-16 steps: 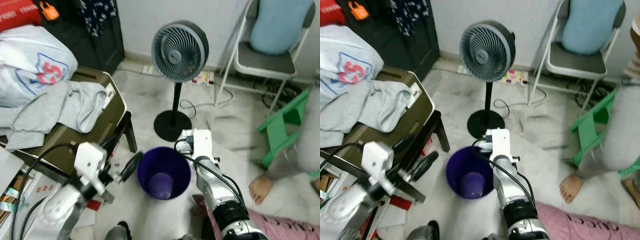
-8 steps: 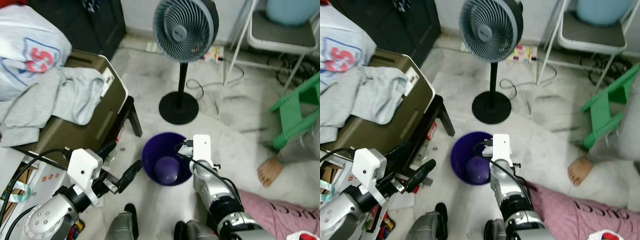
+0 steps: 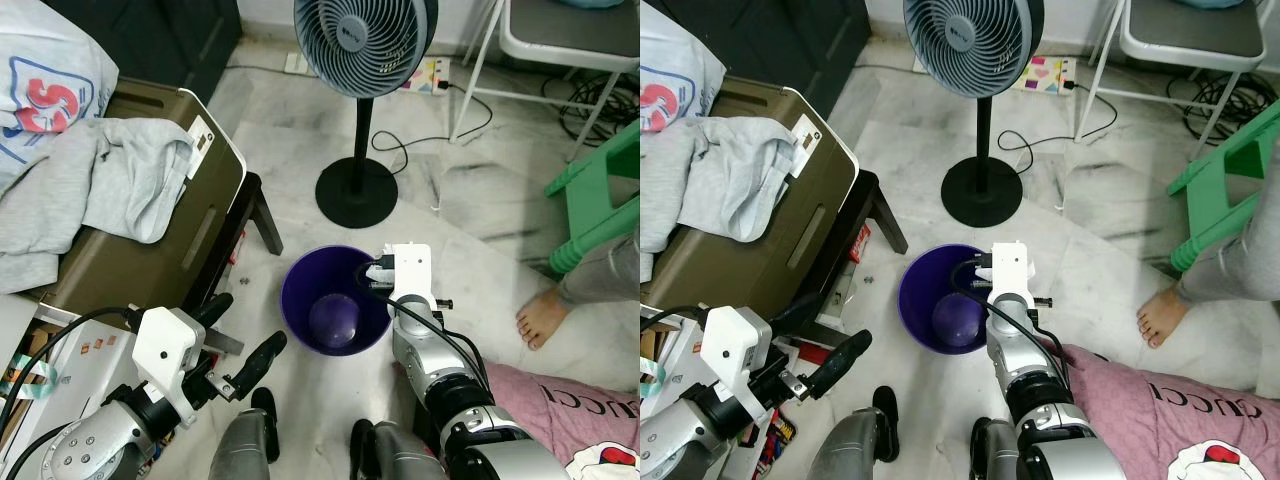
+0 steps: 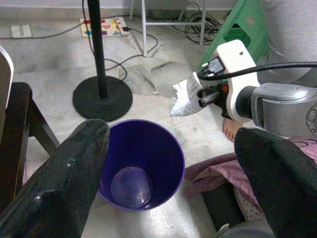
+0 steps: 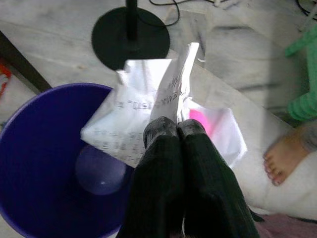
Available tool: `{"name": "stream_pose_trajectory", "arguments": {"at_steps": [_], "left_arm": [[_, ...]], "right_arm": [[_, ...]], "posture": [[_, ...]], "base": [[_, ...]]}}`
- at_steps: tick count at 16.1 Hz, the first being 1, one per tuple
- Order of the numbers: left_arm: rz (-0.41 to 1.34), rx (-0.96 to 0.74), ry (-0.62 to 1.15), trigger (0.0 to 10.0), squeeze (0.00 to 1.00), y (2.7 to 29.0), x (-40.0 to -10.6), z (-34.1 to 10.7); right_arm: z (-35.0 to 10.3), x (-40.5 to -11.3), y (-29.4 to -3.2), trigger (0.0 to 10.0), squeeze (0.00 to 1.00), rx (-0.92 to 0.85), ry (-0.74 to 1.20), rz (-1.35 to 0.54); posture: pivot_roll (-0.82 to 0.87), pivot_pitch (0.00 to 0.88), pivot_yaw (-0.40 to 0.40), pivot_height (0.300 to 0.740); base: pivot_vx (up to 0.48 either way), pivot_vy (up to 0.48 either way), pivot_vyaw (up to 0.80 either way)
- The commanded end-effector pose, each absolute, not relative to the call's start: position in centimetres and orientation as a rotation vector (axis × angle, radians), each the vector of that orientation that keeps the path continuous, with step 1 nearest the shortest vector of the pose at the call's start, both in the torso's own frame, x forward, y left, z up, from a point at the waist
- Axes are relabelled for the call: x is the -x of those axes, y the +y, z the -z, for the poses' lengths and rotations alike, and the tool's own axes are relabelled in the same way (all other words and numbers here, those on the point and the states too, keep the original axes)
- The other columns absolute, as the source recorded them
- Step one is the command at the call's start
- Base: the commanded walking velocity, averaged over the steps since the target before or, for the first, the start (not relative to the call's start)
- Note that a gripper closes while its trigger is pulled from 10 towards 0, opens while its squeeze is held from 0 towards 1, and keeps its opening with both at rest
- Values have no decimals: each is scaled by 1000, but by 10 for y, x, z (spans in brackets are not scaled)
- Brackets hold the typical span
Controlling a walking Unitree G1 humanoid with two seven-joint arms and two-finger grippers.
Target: Clean up the room
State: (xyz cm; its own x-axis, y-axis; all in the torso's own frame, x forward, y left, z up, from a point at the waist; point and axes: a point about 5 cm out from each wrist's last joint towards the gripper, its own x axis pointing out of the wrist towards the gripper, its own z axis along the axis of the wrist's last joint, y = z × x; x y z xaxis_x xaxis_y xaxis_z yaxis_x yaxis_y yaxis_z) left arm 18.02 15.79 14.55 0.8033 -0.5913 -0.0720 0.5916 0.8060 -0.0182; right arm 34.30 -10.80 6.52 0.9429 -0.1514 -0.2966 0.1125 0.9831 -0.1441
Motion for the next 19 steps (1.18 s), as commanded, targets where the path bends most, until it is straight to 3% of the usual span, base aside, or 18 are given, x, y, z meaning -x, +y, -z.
{"name": "stream_pose_trajectory", "arguments": {"at_steps": [1, 11, 12, 19], "left_arm": [[619, -11, 93, 10000, 0, 159, -176, -145], [603, -10, 93, 10000, 0, 158, -177, -144], [604, -11, 91, 10000, 0, 157, -178, -144], [599, -19, 75, 10000, 0, 156, -184, -144]], "right_arm": [[-58, -338, -99, 10000, 0, 85, 326, 91], [-62, -331, -51, 10000, 0, -39, 287, -120], [-62, -330, -50, 10000, 1000, -55, 290, -126], [-67, -337, -56, 10000, 1000, -56, 268, -129]], "posture": [[158, 403, 49, 740], [155, 395, 43, 740], [156, 394, 42, 740], [150, 368, 37, 740]], "base": [[0, 0, 0], [0, 0, 0], [0, 0, 0], [0, 0, 0]]}}
